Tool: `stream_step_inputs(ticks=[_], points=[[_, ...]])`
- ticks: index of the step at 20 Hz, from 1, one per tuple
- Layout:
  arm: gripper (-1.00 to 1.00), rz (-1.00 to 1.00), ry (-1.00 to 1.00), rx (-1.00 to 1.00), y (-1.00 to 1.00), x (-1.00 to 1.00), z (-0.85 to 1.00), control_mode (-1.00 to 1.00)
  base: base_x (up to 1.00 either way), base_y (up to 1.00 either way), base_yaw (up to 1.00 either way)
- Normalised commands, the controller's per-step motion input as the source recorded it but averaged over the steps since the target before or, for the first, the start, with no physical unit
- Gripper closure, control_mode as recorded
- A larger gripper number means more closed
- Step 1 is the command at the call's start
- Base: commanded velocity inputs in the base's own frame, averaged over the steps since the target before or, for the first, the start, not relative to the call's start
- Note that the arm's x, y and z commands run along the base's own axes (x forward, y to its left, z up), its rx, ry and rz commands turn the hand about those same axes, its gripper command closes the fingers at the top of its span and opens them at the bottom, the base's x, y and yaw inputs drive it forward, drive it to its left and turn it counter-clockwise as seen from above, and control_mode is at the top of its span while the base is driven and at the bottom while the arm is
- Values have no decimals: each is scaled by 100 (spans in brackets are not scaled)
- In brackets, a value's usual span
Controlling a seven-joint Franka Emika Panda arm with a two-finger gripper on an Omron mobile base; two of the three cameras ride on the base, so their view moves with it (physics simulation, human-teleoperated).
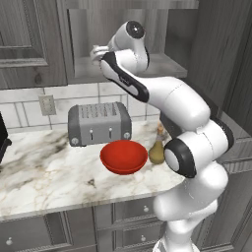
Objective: Retrieve the bottle and the shaker from the cabinet and place them next to the mixing bowl on the counter. Then add garlic from the fridge to the mixing bowl.
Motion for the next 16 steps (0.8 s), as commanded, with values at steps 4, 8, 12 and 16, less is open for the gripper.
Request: stream_step_inputs(ticks=[4, 8, 12, 16], points=[[-100, 6, 7, 1, 0, 22, -1, -100, 0, 0, 0], [-100, 8, 1, 1, 1, 12, 0, -100, 0, 0, 0], [-100, 0, -1, 0, 2, 4, 0, -100, 0, 0, 0], [-100, 0, 0, 0, 20, 22, -5, -100, 0, 0, 0]])
